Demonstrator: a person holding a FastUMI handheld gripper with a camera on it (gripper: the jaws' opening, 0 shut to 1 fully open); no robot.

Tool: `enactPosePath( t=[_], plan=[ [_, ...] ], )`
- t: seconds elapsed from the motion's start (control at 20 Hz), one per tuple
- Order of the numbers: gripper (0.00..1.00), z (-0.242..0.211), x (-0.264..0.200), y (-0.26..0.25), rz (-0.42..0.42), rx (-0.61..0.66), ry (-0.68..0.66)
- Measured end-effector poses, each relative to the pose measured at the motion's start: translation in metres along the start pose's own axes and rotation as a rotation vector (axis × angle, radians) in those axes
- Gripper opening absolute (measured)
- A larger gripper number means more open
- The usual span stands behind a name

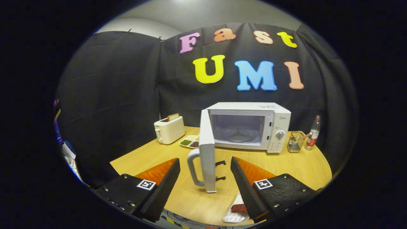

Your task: Open the microwave, put the food inside, and close the microwave door.

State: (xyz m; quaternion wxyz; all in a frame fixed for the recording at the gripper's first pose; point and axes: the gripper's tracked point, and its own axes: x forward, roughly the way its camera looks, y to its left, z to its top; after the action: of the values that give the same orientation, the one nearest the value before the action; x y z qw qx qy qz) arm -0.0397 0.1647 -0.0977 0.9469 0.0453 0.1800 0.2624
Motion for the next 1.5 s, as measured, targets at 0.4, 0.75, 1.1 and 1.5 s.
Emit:
enactPosePath(
  t=[0.4, 0.75, 1.1, 1.5],
  plan=[
    [0.97, -0.050, -0.031, -0.088, -0.194, 0.156, 0.092],
    [0.97, -0.113, -0.038, -0.116, -0.257, 0.284, 0.203],
    [0.99, -0.164, -0.032, -0.117, -0.273, 0.511, 0.304],
    [0.27, -0.155, -0.030, -0.105, -0.171, 0.731, 0.299]
  ],
)
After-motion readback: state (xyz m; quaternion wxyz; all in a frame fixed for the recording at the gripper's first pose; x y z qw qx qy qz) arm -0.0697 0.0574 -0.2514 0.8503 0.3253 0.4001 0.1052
